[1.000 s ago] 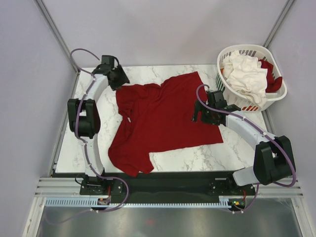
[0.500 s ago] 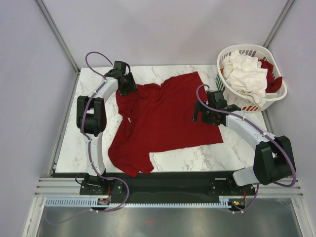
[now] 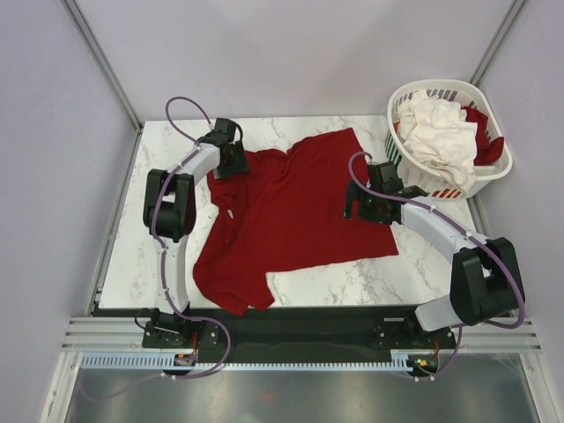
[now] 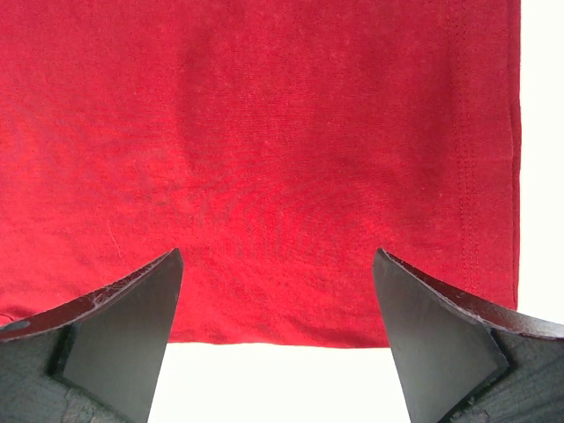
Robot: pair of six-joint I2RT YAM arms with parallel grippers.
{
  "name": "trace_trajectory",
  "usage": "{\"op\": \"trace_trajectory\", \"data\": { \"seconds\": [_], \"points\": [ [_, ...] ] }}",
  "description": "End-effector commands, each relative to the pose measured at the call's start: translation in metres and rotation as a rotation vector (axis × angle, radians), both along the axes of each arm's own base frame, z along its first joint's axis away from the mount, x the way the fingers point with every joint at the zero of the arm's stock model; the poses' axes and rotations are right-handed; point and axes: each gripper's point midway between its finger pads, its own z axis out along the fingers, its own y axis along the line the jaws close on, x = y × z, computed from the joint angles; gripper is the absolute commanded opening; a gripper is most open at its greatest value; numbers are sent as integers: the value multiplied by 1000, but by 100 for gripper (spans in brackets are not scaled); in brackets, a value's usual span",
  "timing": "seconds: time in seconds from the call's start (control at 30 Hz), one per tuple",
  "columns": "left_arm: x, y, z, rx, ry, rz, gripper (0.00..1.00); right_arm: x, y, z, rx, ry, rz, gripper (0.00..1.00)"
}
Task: Fold and stack the t-shirts
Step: Flatten the tshirt out
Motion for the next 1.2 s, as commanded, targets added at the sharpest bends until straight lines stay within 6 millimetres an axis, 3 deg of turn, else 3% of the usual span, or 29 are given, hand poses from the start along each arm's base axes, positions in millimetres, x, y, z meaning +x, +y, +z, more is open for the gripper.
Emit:
{"op": "trace_trajectory", "data": {
  "seconds": [0.0,0.07,0.1,0.17,0.2,0.27,0.3,0.33,0.7,0.83,1.17],
  "points": [
    [11,5,-8,70,-15,-32,70,7,3,4,2,-35,10,97],
    [13,4,-10,69,-15,-35,63,6,3,3,-1,-33,8,97],
    [15,4,-10,68,-16,-40,50,6,2,2,-3,-29,7,97],
    [18,3,-7,66,-26,-40,36,6,2,0,-4,-26,7,97],
    [19,3,-3,66,-34,-39,26,6,2,0,-5,-25,8,97],
    [22,1,6,62,-55,-41,17,6,2,0,-8,-24,6,97],
    [23,3,15,66,-69,-40,5,6,2,-1,-9,-23,6,97],
    [25,3,21,67,-82,-39,3,6,2,-1,-9,-23,6,97],
    [37,18,107,146,-214,-28,13,6,1,-4,-13,-15,8,97],
    [38,18,112,150,-214,-36,14,6,2,-6,-11,-9,9,97],
    [37,20,107,170,-187,-43,30,5,2,-7,-12,-5,11,97]
  ]
}}
